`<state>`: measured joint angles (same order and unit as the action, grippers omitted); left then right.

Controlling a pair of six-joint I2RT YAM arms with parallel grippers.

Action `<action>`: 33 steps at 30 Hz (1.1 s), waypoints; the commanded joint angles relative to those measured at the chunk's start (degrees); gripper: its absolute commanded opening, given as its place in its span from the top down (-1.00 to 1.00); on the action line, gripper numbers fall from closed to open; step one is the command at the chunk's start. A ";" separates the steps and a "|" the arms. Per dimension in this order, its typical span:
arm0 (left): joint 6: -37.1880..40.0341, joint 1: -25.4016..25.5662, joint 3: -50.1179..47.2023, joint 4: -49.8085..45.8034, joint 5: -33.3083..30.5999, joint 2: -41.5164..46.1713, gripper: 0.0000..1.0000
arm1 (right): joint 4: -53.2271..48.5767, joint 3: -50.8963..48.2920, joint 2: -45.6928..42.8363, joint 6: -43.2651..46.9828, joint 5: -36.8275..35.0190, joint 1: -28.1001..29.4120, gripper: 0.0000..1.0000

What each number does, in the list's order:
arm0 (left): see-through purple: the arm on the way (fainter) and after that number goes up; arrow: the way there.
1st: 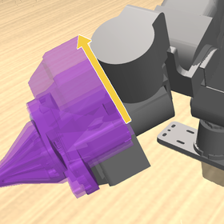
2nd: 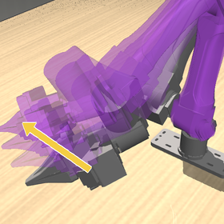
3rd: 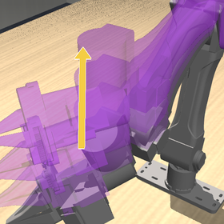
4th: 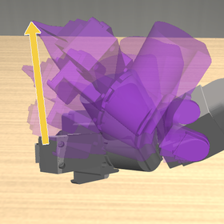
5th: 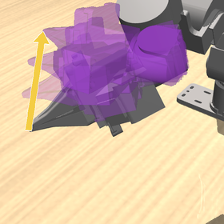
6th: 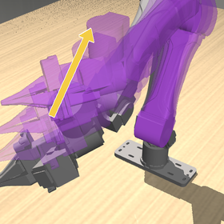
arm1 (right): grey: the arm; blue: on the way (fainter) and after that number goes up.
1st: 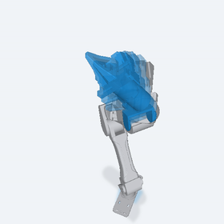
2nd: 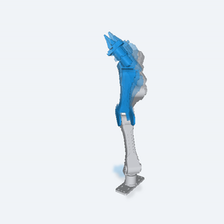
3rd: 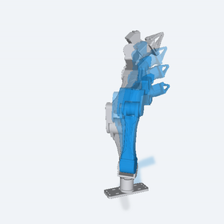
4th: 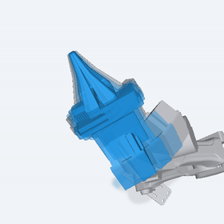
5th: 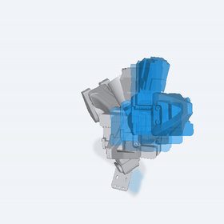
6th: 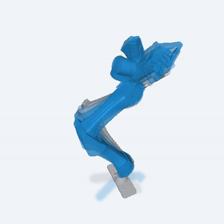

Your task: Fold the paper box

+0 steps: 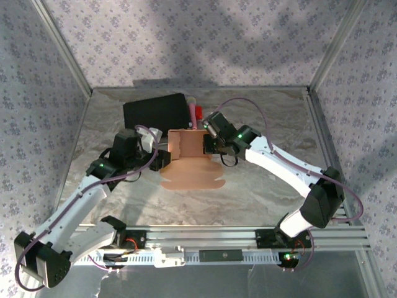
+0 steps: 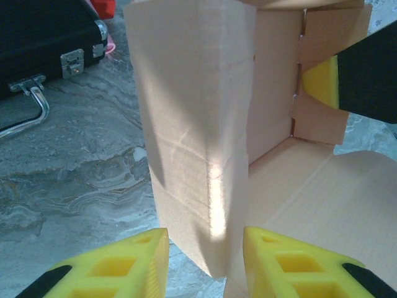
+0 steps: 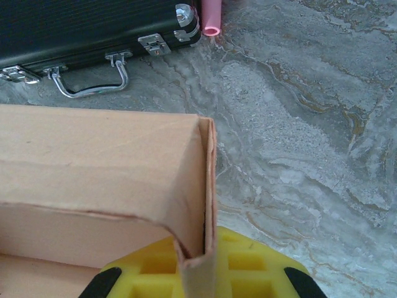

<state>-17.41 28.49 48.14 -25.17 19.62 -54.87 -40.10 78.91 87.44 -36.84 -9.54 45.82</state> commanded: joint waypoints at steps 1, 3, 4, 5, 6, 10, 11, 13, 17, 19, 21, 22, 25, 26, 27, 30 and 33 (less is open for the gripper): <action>-0.53 -0.41 -0.32 2.41 2.14 -0.66 0.30 | 0.08 1.00 0.27 0.36 0.66 -0.27 1.00; -0.19 -0.37 0.00 1.93 1.12 -1.12 0.38 | 0.18 1.07 0.25 0.32 0.59 -0.20 1.00; -0.09 -0.40 0.07 1.92 0.75 -1.20 0.41 | 0.19 1.10 0.19 0.33 0.56 -0.15 1.00; -0.13 -0.39 0.01 2.00 0.69 -1.28 0.44 | 0.13 1.11 0.19 0.36 0.58 -0.14 1.00; -0.08 -0.42 -0.06 2.33 0.76 -1.29 0.47 | 0.16 1.15 0.19 0.41 0.58 -0.03 1.00; -0.26 -0.02 0.07 2.90 0.65 -1.64 0.58 | 0.13 1.59 0.53 0.37 0.58 0.22 1.00; -0.42 0.20 0.04 3.12 0.45 -1.81 0.63 | 0.07 1.68 0.65 0.34 0.56 0.25 1.00; -0.43 1.05 0.36 3.00 -0.97 -2.32 0.72 | 0.06 1.85 0.89 0.37 0.58 0.41 1.00; 0.19 3.93 1.57 1.59 -5.95 -3.51 0.79 | 0.16 1.99 0.98 0.30 0.53 0.60 1.00; 0.45 5.20 1.83 1.60 -7.84 -3.90 0.77 | 0.16 2.12 1.03 0.38 0.57 0.61 1.00; 0.53 6.19 1.81 1.75 -9.55 -4.03 0.77 | 0.08 2.21 1.08 0.37 0.49 0.76 1.00; 0.53 6.56 1.74 1.94 -10.36 -4.08 0.77 | 0.10 2.21 1.09 0.35 0.48 0.77 1.00; 0.59 7.78 1.99 2.32 -12.43 -4.24 0.78 | 0.09 2.28 1.20 0.37 0.40 0.96 1.00; 0.70 8.20 2.13 2.32 -13.28 -4.35 0.81 | 0.08 2.29 1.29 0.32 0.31 1.07 1.00; 0.70 8.49 2.35 2.21 -14.15 -4.46 0.84 | 0.16 2.29 1.26 0.36 0.31 1.18 1.00; 0.80 9.43 2.62 2.53 -15.20 -4.79 0.88 | 0.26 2.31 1.34 0.37 0.22 1.33 1.00; 0.94 10.27 2.99 2.50 -16.24 -5.46 0.96 | 0.19 2.50 1.45 0.32 0.22 1.48 1.00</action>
<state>-17.80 37.34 48.23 -23.94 3.07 -59.75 -41.65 79.02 88.31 -36.82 -10.74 46.17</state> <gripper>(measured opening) 0.066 0.080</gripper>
